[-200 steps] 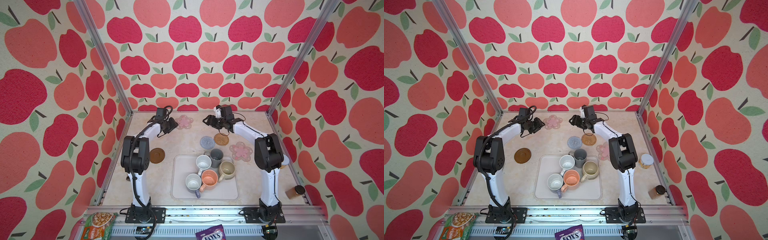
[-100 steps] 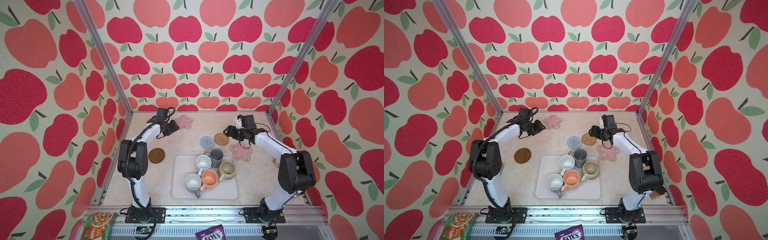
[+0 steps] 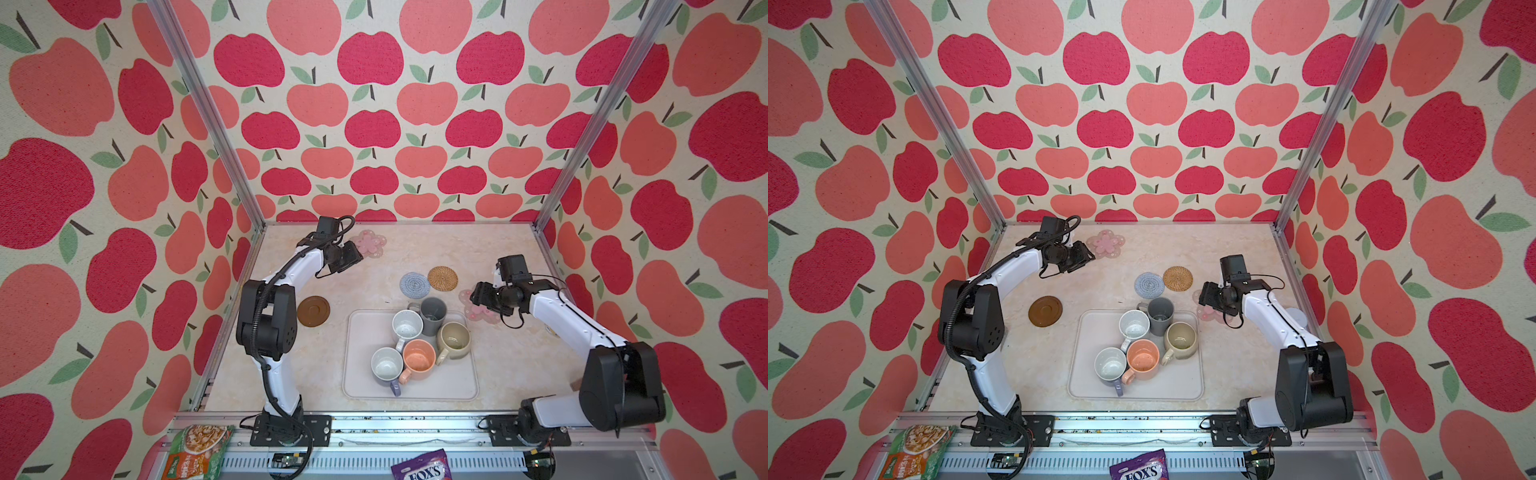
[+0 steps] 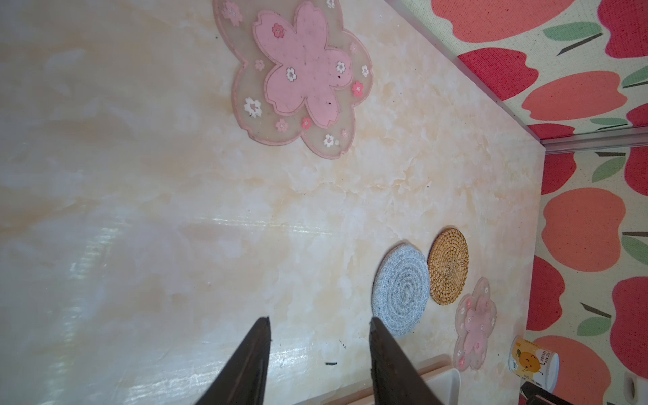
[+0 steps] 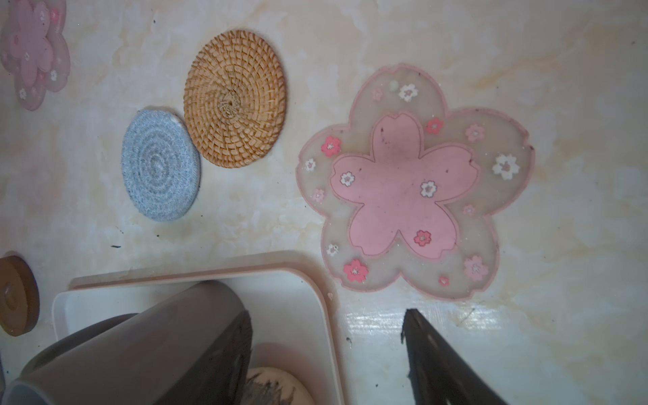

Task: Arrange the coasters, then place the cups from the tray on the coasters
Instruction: 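Move the right gripper over the pink coaster by the tray while the left holds still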

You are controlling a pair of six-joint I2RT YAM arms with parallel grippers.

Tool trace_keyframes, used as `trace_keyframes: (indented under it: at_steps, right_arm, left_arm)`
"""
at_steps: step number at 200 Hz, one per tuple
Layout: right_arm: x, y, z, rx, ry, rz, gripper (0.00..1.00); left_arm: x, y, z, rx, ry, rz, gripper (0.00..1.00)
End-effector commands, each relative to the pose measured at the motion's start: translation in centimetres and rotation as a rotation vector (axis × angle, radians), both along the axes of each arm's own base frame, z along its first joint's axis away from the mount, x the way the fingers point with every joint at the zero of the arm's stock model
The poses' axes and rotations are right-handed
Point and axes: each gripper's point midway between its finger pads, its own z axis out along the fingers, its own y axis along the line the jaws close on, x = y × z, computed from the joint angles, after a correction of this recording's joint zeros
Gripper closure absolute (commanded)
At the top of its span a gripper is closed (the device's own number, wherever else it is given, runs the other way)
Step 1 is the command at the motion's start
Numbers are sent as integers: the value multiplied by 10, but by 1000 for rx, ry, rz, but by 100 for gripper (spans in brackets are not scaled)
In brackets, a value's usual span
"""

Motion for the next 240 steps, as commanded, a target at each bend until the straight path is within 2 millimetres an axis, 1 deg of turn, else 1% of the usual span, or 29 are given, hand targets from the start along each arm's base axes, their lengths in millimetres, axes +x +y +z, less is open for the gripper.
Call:
trace_keyframes:
  at_steps: [1, 34, 60, 106, 135, 157, 205, 240]
  right_arm:
    - [-27, -10, -12, -17, 78, -48, 30]
    - [-44, -10, -28, 20, 123, -89, 31]
    - [-47, -8, -38, 41, 145, -109, 31]
    - [-39, 1, -56, 84, 185, -136, 31]
    - [-37, 1, -69, 86, 208, -163, 32]
    - [-33, 2, -72, 85, 204, -173, 32]
    - [-26, -6, -78, 50, 195, -213, 31]
    - [-15, -6, -83, 52, 178, -242, 31]
  left_arm:
    - [-8, -4, -3, -20, 36, -4, 52]
    - [-10, -5, -10, -19, 50, -5, 52]
    - [-12, -6, -14, -24, 58, -6, 52]
    - [-15, -4, -19, -15, 71, -8, 52]
    - [-18, 0, -23, -12, 79, 1, 52]
    - [-20, 3, -25, -13, 86, 8, 52]
    - [-22, 4, -32, -21, 104, 17, 52]
    - [-23, 3, -37, -27, 114, 18, 52]
